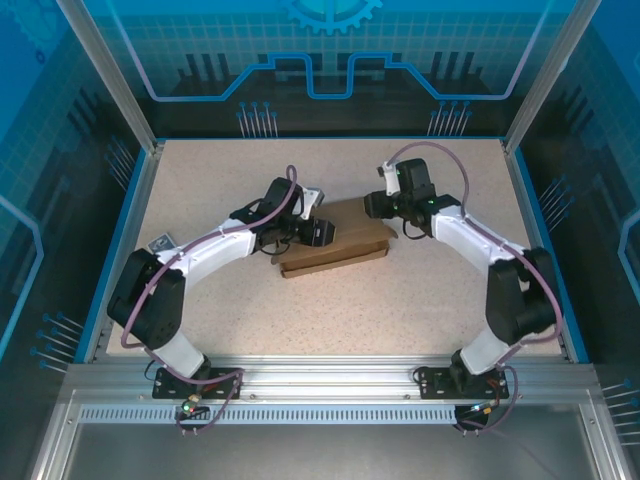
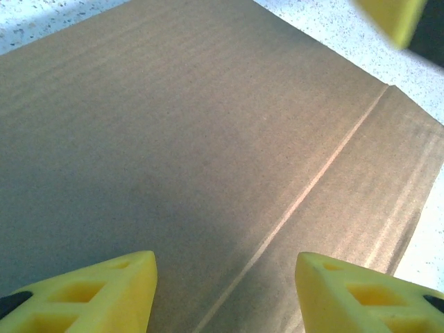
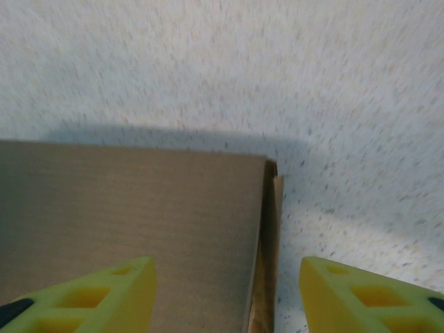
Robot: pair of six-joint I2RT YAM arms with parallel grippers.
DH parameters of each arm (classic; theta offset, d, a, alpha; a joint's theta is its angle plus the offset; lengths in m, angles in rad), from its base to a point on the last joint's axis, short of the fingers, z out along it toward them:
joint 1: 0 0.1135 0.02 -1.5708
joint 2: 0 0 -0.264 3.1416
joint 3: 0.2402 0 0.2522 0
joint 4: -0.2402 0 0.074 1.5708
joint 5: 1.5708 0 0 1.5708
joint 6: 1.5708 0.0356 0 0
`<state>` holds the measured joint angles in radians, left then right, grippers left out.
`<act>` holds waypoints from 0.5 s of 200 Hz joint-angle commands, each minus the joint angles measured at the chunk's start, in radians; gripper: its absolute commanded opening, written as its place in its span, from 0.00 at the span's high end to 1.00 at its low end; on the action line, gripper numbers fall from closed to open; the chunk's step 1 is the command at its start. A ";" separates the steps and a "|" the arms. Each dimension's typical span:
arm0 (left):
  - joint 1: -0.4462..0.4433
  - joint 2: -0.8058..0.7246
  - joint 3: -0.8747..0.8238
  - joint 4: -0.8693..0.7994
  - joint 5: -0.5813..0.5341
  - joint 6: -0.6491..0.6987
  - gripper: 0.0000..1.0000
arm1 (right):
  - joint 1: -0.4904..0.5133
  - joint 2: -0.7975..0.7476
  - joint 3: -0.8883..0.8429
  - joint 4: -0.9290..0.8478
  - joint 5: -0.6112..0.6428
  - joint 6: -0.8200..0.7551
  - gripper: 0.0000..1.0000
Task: Fold the paper box
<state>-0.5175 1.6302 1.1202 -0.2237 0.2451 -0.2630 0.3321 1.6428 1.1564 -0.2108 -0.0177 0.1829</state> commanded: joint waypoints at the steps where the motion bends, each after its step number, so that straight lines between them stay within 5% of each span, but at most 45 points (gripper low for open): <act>1: -0.010 0.018 -0.017 0.017 0.019 -0.015 0.44 | -0.027 0.051 0.041 -0.064 -0.057 0.009 0.43; 100: -0.015 0.024 -0.040 0.034 0.006 -0.015 0.44 | -0.077 0.175 0.013 -0.065 -0.094 0.011 0.44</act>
<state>-0.5278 1.6493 1.0969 -0.2016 0.2447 -0.2634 0.2691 1.7958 1.1847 -0.2619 -0.0872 0.1825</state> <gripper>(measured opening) 0.558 0.566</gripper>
